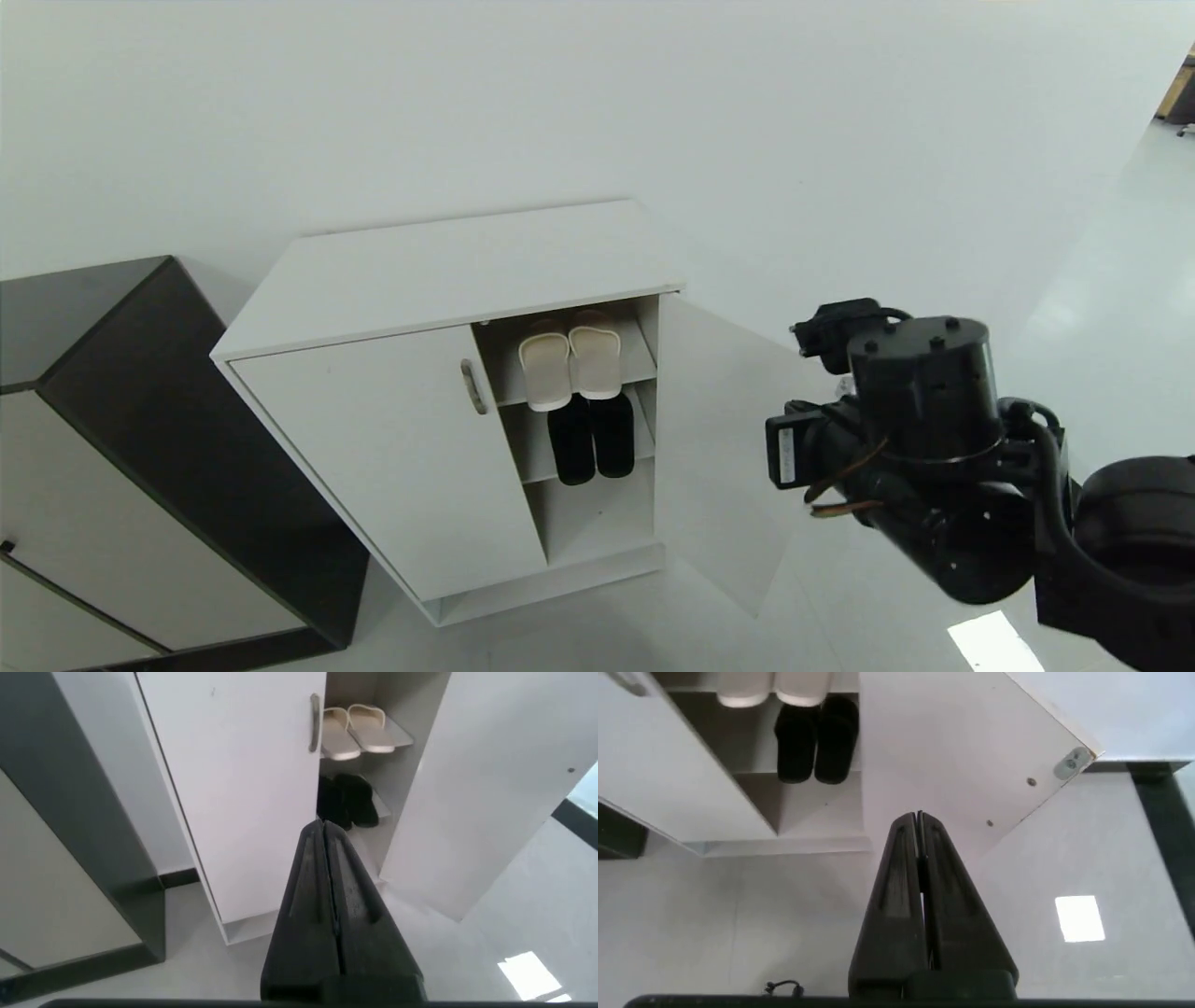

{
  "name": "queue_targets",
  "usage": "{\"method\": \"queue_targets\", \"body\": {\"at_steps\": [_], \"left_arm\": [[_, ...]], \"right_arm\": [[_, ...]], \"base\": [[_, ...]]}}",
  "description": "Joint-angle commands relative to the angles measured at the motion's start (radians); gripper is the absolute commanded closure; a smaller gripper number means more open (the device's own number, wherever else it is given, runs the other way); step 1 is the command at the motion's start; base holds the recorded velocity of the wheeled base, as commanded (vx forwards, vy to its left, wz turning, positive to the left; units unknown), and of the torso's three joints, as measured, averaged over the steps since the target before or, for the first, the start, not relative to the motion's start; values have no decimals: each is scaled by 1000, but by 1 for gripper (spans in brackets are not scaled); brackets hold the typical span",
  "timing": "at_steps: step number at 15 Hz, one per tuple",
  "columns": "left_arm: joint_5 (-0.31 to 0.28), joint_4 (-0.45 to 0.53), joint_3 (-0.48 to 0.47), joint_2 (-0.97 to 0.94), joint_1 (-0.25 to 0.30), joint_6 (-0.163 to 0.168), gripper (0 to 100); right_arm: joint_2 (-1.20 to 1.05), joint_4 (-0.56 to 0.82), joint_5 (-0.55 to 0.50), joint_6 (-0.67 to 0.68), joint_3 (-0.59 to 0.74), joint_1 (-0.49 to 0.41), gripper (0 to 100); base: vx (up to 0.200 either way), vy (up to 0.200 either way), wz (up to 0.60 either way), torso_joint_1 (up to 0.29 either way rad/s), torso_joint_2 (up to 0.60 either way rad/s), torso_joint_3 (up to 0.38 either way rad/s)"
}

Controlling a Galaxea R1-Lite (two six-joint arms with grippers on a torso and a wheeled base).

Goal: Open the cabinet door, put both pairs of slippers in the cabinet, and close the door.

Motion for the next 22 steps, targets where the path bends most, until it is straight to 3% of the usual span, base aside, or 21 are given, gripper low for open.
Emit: {"method": "queue_targets", "body": {"at_steps": [1,4,9,16,22], "left_arm": [[0,0,0,1,-1,-1,100],[-1,0,0,1,-1,1,100],[-1,0,0,1,-1,1,100],[-1,0,0,1,-1,2,100],[-1,0,0,1,-1,2,100]], "right_arm": [[-5,5,67,9,-36,-92,100],[4,5,97,20,-89,-179,100],[50,0,110,31,-119,-214,100],[193,-2,164,98,-277,-314,100],[333,-94,173,100,-384,-426,100]], "base": [[0,0,0,0,0,0],[0,0,0,0,0,0],[-160,0,0,4,5,3],[0,0,0,0,0,0],[0,0,0,0,0,0]]}}
